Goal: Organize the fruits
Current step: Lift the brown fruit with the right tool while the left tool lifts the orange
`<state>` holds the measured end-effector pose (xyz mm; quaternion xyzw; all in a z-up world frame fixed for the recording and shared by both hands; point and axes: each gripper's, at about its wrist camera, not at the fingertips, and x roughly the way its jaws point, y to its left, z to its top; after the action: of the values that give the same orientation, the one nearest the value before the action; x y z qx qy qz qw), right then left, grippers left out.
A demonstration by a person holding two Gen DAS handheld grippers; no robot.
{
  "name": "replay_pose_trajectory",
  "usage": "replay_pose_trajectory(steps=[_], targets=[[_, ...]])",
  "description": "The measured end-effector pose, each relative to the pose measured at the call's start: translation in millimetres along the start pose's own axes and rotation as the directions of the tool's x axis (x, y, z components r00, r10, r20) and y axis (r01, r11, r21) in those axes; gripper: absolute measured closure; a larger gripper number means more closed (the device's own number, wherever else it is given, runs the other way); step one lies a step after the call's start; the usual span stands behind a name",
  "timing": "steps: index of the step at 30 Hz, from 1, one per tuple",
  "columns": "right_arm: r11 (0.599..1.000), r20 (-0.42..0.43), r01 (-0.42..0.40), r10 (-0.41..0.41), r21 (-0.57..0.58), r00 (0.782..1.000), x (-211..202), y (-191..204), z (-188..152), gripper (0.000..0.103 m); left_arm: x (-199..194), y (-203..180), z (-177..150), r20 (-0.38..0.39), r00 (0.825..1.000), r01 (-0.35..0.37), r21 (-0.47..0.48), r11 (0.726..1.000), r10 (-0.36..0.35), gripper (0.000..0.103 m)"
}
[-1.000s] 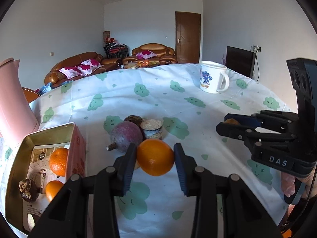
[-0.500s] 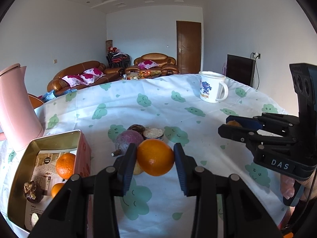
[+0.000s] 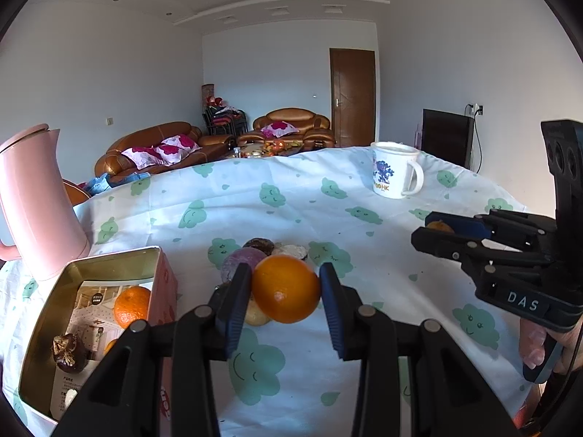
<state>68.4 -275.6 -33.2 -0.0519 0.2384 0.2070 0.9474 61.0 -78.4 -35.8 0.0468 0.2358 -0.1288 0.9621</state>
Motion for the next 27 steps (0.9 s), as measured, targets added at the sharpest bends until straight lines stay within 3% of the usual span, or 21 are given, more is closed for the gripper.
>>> replay_pose_trajectory(steps=[27], targets=[[1.0, 0.106, 0.02, -0.02, 0.002, 0.994, -21, 1, -2, 0.075, -14, 2, -1, 0.072, 0.997, -0.031, -0.011, 0.999, 0.032, 0.063]])
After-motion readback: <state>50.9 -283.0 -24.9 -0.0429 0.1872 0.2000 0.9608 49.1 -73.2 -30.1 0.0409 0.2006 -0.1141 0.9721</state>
